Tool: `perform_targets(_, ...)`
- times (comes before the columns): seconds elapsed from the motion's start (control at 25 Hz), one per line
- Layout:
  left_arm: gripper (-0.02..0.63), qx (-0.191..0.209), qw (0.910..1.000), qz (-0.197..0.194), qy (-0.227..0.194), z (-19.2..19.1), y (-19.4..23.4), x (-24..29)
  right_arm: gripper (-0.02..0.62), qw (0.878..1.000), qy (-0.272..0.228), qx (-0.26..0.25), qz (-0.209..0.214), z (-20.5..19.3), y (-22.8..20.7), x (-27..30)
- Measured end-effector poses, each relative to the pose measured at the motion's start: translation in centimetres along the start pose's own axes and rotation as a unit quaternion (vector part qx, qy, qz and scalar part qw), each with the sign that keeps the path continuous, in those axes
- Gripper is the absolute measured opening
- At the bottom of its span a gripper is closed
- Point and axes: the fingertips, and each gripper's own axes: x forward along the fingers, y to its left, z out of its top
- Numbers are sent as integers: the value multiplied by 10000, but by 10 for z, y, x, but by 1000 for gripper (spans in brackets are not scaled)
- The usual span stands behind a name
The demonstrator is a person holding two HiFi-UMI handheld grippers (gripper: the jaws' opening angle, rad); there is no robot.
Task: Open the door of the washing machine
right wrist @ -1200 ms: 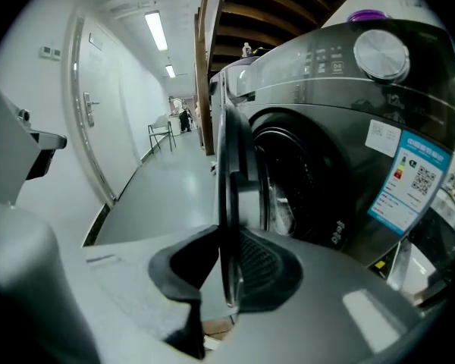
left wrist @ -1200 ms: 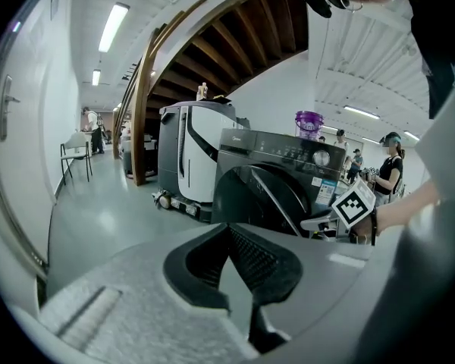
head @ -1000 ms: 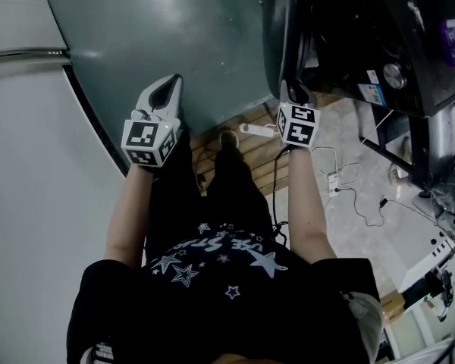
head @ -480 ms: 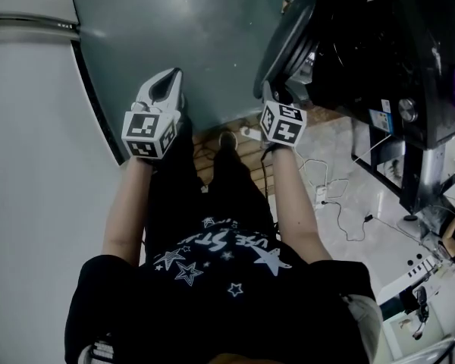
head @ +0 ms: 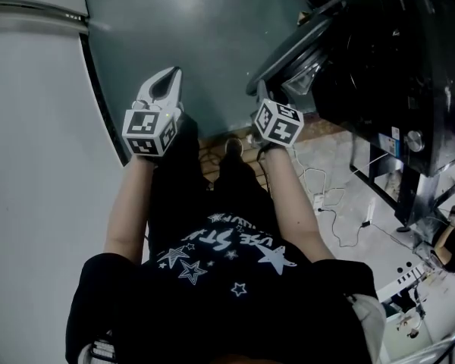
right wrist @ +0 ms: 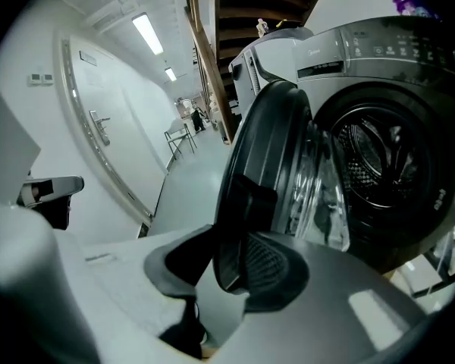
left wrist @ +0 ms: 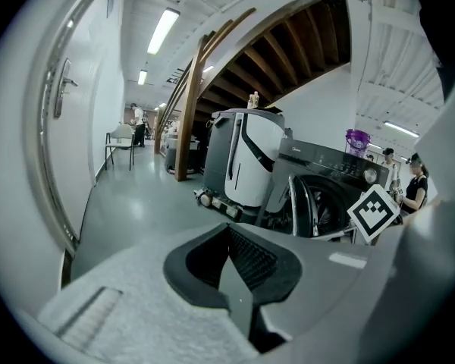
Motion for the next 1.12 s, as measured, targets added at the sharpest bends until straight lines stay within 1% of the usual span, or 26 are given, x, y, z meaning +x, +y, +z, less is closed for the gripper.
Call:
perform_targets(0.16,11,-51,10000,-78,-11,10,45,11,124,9997,11,212,-116,11,27,20)
perform_targets(0.28,11,-59,9996,-269,67,19,76,23,124,9986,53,463,-242,20,43,36)
perform_targets(0.4,11,7,9989,-442,160,29,110,33,124,9962,32,697,-528,31,55,53)
perform_targets(0.56,11,-165,9978,-551,336,36,161,37,124,9894,-30,1134,-907,45,71,78)
perform_targets(0.68,11,-60,9963,-689,505,36,189,39,124,9836,-73,1304,-1248,57,81,92)
perform_targets(0.88,11,214,9927,-1006,636,37,203,42,123,9765,-197,1524,-1513,77,96,112)
perform_targets(1.12,11,257,9915,-1125,592,47,210,59,123,9688,-306,1776,-1704,95,106,133)
